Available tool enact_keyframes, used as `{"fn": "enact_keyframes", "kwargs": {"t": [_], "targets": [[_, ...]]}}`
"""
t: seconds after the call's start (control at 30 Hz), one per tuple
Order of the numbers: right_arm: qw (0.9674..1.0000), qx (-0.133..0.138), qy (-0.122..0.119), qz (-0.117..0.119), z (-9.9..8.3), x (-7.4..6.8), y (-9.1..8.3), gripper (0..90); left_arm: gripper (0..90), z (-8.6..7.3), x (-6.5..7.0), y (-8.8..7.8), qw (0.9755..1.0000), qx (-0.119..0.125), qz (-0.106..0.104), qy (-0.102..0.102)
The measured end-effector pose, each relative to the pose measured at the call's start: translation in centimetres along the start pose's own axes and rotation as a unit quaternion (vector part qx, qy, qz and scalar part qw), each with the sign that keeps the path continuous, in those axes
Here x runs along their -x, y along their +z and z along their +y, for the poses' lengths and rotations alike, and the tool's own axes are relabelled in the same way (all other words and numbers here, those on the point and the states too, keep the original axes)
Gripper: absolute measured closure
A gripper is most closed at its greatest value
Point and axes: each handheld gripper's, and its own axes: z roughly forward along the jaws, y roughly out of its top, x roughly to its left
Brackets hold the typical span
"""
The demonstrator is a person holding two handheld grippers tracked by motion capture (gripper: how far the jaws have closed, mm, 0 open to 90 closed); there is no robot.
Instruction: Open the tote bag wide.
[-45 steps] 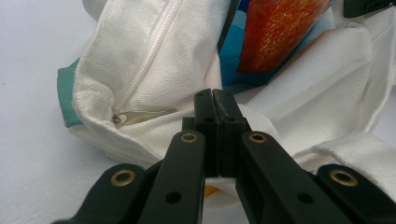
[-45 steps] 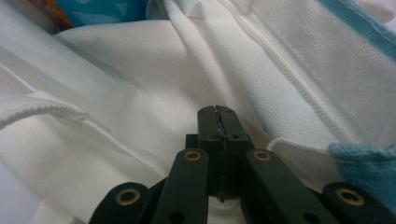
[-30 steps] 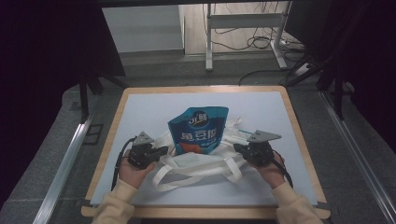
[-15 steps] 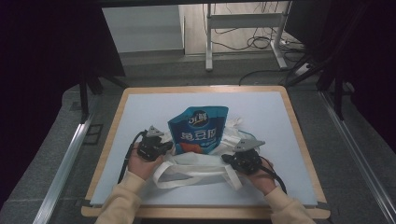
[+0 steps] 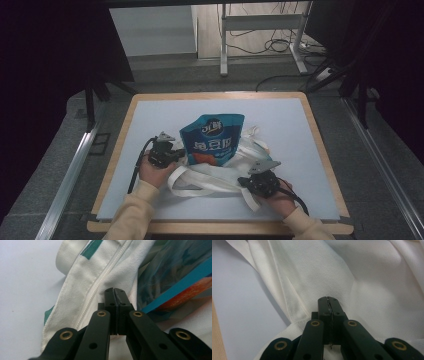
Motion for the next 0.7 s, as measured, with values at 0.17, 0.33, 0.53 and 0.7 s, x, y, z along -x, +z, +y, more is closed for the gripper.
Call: {"fn": "enact_keyframes", "kwargs": {"t": [0.17, 0.33, 0.53, 0.7], "targets": [[1.0, 0.001, 0.001, 0.001, 0.1, 0.1, 0.0, 89.3, 89.7, 0.0, 0.1, -0.4, 1.0, 0.008, -0.005, -0.001], [0.9999, 0.012, 0.0, -0.007, 0.6, 0.4, -0.4, 89.2, 89.6, 0.1, 0.5, -1.7, 0.9997, 0.023, -0.008, 0.006], [0.9983, 0.05, 0.011, -0.027, 1.9, 1.7, -2.4, 89.1, 89.7, -0.2, 1.6, -3.9, 0.9987, 0.039, -0.02, 0.026], [0.995, 0.077, 0.025, -0.059, 3.5, 3.7, -4.3, 89.1, 89.6, -0.8, 2.7, -4.6, 0.9975, 0.046, -0.035, 0.04]]}}
